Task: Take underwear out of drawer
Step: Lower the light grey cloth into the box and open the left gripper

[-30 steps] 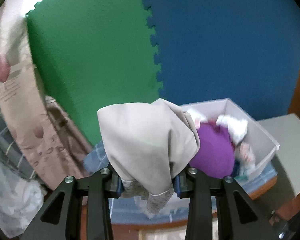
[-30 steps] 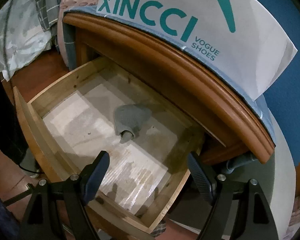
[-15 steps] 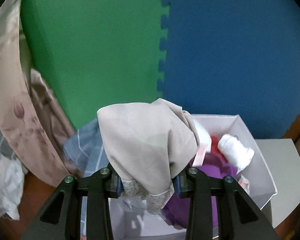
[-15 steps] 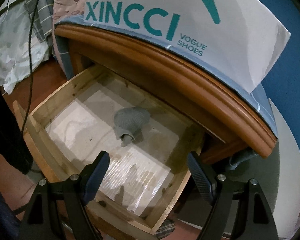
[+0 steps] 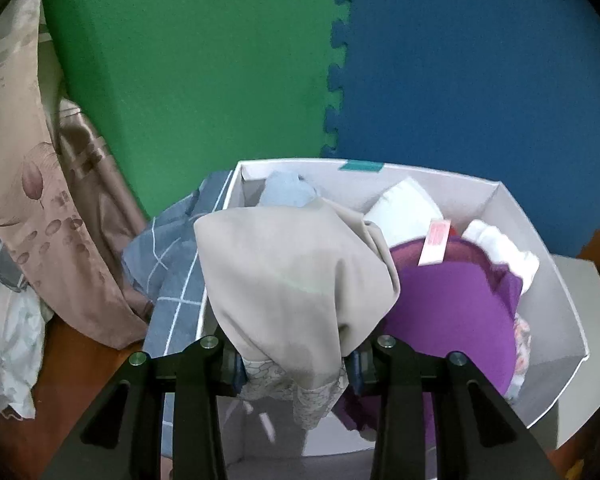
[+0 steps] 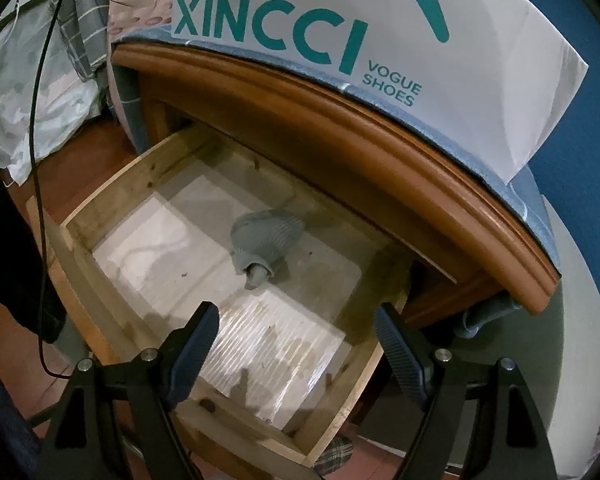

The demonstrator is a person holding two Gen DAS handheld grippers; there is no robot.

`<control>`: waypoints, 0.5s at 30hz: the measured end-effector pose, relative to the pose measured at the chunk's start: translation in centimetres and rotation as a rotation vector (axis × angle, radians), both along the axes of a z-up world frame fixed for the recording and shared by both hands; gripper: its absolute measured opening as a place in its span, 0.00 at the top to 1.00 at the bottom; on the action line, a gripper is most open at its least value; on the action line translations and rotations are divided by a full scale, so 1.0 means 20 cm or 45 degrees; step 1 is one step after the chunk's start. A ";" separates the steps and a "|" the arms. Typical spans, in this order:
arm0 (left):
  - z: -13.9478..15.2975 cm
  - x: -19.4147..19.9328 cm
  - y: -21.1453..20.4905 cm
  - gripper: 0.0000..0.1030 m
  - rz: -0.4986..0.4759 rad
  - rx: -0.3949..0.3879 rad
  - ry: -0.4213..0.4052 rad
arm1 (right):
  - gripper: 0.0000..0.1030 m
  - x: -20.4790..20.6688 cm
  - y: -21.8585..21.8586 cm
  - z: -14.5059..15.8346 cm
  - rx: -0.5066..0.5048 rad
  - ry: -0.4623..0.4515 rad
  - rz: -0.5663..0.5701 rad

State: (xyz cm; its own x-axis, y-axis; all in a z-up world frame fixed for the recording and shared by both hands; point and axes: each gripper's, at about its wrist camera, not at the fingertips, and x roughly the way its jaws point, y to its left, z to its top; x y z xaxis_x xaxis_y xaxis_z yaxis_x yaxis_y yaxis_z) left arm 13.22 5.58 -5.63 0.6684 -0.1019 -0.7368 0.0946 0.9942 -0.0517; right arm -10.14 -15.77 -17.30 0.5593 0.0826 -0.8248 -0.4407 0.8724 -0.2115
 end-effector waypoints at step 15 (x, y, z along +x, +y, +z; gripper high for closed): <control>-0.02 -0.09 -0.04 0.35 -0.001 0.041 -0.031 | 0.20 -0.01 0.00 -0.01 -0.013 0.007 0.003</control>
State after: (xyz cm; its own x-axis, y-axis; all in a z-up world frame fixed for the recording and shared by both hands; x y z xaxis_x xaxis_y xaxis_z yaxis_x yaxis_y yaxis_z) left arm 11.49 4.77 -6.08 0.6862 -0.0791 -0.7231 0.0961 0.9952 -0.0176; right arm -10.25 -15.70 -17.49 0.5548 0.0757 -0.8285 -0.4437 0.8693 -0.2177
